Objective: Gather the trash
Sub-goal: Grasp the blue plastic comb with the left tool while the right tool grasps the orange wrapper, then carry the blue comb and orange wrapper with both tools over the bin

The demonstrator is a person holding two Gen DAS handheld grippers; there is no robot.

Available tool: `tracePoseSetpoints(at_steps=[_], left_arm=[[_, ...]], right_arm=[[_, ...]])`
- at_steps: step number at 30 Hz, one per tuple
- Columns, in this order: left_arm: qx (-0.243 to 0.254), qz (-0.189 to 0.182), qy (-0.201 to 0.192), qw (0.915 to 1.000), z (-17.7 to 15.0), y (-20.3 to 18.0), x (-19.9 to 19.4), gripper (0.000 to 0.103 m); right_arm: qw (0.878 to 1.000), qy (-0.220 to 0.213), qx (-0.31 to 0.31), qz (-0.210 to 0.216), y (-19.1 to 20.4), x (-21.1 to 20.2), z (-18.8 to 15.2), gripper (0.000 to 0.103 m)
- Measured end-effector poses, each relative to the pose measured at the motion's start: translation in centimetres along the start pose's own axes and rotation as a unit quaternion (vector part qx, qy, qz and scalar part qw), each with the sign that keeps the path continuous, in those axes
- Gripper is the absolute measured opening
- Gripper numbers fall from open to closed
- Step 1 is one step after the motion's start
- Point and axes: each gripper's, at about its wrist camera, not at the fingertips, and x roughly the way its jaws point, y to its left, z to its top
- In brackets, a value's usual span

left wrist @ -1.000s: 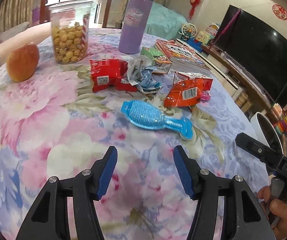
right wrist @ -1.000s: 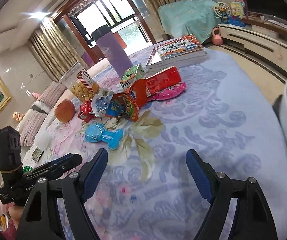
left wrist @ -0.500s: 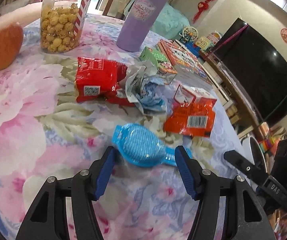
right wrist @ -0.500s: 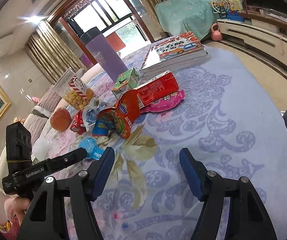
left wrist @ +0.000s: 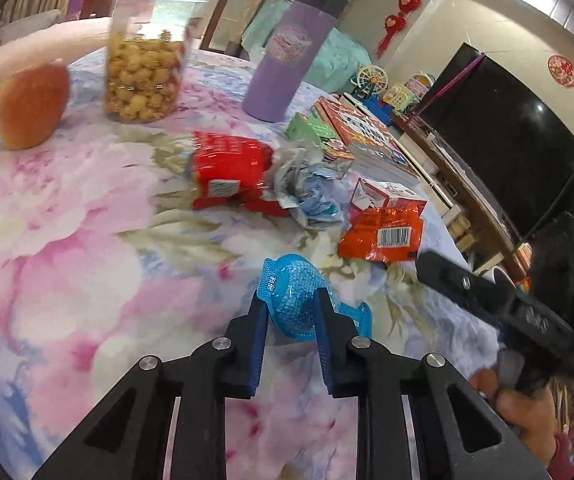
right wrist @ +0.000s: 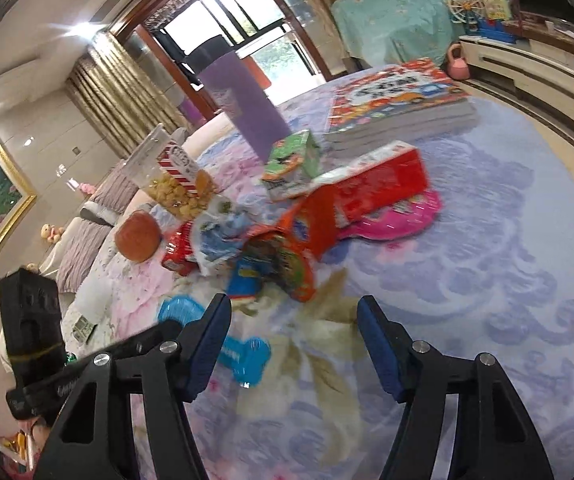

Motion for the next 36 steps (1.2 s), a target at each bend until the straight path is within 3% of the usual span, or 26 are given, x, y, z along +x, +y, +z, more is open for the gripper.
tracePoseSetpoints(at_steps=[4,8,10,11,12,17,19,20,23,27,30,32,33,34,36], left_arm=[[-0.007,-0.003,0.002,1.0000,-1.1,1.2,-1.3,0.021],[0.003,-0.008,0.020,0.9998,-1.9,1.5,-1.7,0.022],[0.019,-0.022,0.033,0.9990,-2.2,1.4,-2.1,0.024],[0.028,-0.022,0.041,0.9986,-2.3,1.3,-2.1,0.024],[0.040,-0.017,0.050,0.9978,-2.5,1.1,-2.0,0.025],[0.089,0.016,0.062,0.9940,-3.1,-0.1,-2.4,0.031],[0.122,0.036,0.062,0.9899,-3.1,-0.8,-2.6,0.051],[0.137,0.047,0.057,0.9878,-3.2,-1.2,-2.8,0.053],[0.216,0.089,0.048,0.9710,-3.5,-2.6,-2.9,0.065],[0.297,0.103,0.043,0.9483,-3.5,-4.0,-2.1,0.078],[0.313,0.100,0.061,0.9427,-3.2,-4.3,-0.8,0.078],[0.309,0.088,0.066,0.9447,-2.7,-4.2,-0.4,0.077],[0.305,0.077,0.067,0.9468,-2.7,-4.3,-0.3,0.072],[0.304,0.072,0.069,0.9475,-2.7,-4.3,-0.1,0.061],[0.302,0.075,0.071,0.9475,-3.1,-4.5,0.1,0.060]], right_arm=[[1.000,-0.004,-0.004,0.015,1.3,0.8,0.5,0.069],[1.000,-0.002,-0.014,0.000,2.0,2.2,0.9,0.066],[1.000,0.007,-0.014,-0.007,1.9,3.0,1.1,0.050],[1.000,0.009,-0.014,-0.011,1.8,3.1,1.2,0.022],[1.000,0.014,-0.016,-0.018,1.7,3.3,1.1,0.006],[1.000,0.013,-0.015,-0.014,1.1,2.0,0.1,0.005],[1.000,0.012,-0.011,-0.009,0.9,1.0,-0.3,0.004],[1.000,0.010,-0.010,-0.007,0.8,0.5,-0.6,0.004],[1.000,0.007,-0.004,-0.003,0.3,-1.0,-1.3,0.004],[1.000,0.003,0.006,-0.004,-0.2,-2.9,-2.4,0.004],[1.000,0.001,0.012,-0.006,-0.5,-3.9,-3.2,0.004],[1.000,-0.002,0.018,-0.006,-0.7,-4.5,-3.6,0.004],[1.000,-0.005,0.019,-0.008,-0.8,-5.1,-3.8,0.004],[1.000,-0.006,0.020,-0.010,-0.9,-5.4,-3.9,0.004],[1.000,-0.011,0.022,-0.010,-1.0,-6.3,-4.1,0.004]])
